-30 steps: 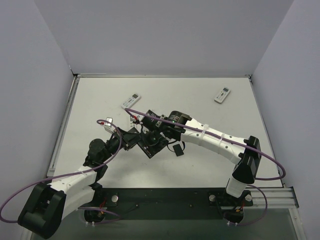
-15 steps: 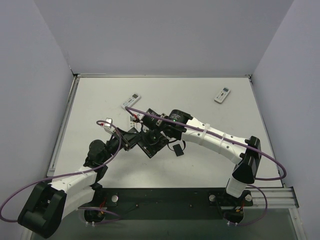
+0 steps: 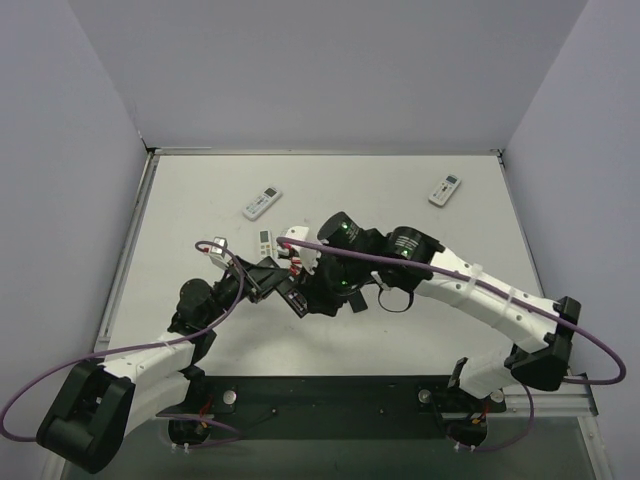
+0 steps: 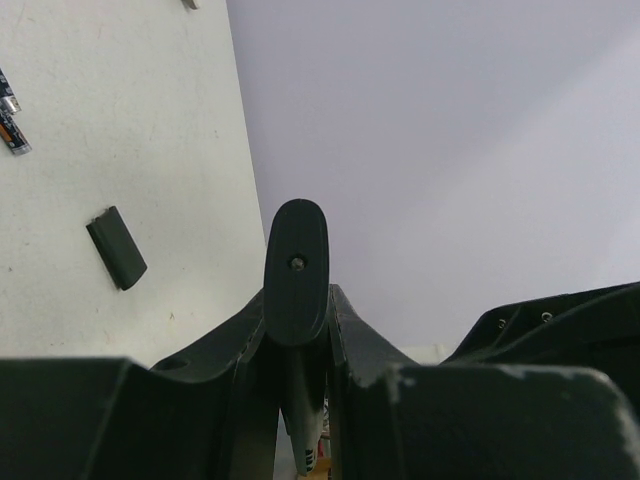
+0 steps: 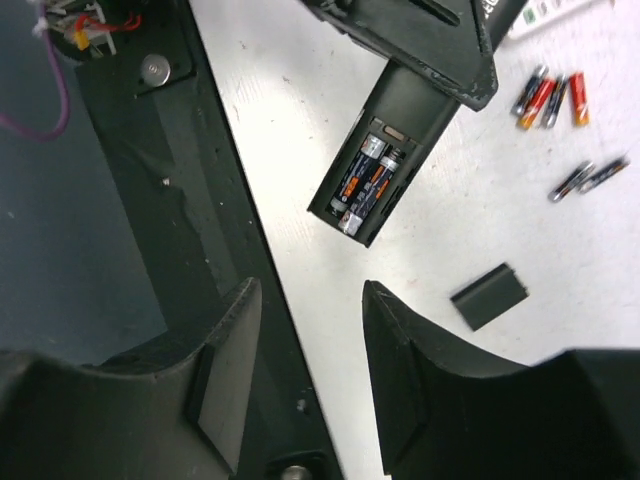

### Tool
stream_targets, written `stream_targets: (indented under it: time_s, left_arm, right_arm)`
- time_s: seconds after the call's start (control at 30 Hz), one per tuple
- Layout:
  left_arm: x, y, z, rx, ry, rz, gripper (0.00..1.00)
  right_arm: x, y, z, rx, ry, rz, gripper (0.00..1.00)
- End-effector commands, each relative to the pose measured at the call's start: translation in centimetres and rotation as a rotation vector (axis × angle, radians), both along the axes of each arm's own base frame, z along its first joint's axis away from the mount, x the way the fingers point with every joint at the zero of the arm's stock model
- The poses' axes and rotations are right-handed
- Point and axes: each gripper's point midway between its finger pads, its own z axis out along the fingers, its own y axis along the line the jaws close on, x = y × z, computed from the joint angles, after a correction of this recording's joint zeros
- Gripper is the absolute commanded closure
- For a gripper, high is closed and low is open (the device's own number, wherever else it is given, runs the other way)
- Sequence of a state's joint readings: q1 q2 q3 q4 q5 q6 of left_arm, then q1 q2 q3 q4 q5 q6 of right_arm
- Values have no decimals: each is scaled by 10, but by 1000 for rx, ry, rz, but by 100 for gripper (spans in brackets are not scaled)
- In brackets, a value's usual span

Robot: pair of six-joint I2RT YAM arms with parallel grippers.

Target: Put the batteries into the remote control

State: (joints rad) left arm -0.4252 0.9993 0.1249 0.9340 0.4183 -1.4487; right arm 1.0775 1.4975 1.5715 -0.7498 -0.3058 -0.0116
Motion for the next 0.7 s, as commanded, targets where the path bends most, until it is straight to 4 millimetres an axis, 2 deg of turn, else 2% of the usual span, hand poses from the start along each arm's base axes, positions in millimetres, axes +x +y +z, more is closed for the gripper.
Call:
stream_targets:
  time_s: [0.0, 0.03, 0.07, 0.2, 0.27, 0.5, 0.67]
  left_arm:
    - [-1, -7, 28, -34, -70, -39, 100]
    - [-1, -7, 28, -32, -66, -40, 100]
    - [-1, -7, 27, -31, -60, -45, 100]
    - [-3, -9, 35, -35, -70, -61, 100]
    - [-4, -10, 35, -28, -64, -68, 100]
    - [-5, -11, 41, -7, -76, -80, 100]
    - [-8, -13, 44, -10, -84, -98, 100]
  right_arm:
    - [-8, -5, 11, 126, -164, 280, 59]
    - [-6, -3, 12, 152, -226, 339, 58]
    - [-9, -7, 7, 160, -242, 375, 58]
    - [-20, -5, 3, 212, -315, 545, 58]
    - [-17, -2, 1, 215, -345, 583, 58]
    - [-13, 8, 2, 222, -378, 651, 70]
    - [-6, 11, -4, 197, -392, 659, 73]
